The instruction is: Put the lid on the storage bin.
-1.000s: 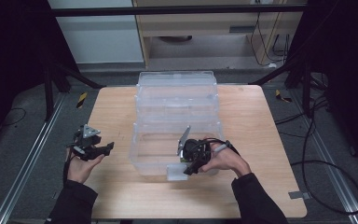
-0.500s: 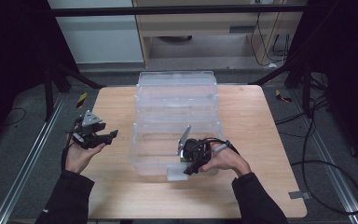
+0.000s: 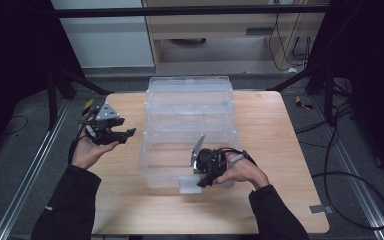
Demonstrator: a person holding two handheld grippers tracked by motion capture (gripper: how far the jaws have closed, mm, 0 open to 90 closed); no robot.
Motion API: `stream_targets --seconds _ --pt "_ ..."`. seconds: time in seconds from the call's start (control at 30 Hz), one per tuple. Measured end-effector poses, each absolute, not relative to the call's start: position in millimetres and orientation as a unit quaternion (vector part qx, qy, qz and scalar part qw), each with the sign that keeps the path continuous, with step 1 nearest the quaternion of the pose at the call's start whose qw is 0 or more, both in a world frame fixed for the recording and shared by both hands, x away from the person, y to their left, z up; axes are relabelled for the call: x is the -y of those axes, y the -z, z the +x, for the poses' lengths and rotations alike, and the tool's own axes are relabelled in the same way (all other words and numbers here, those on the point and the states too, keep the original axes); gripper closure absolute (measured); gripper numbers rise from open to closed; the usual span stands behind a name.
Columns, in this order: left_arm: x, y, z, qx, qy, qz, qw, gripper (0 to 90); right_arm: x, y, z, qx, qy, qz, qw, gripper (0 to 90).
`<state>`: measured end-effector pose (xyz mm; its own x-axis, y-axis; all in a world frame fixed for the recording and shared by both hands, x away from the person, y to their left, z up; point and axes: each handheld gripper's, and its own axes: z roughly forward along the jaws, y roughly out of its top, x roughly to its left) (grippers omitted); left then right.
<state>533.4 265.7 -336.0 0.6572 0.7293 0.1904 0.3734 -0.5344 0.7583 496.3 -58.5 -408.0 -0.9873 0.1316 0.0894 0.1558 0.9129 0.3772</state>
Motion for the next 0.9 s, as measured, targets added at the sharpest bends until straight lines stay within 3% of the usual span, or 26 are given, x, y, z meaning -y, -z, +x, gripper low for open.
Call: stream_targets --seconds 0.9 --pt "-236.3 294.5 568.2 -0.195 -0.215 0.895 0.338 45.2 59.3 407.9 494.9 0.978 0.197 -0.07 0.029 64.1"
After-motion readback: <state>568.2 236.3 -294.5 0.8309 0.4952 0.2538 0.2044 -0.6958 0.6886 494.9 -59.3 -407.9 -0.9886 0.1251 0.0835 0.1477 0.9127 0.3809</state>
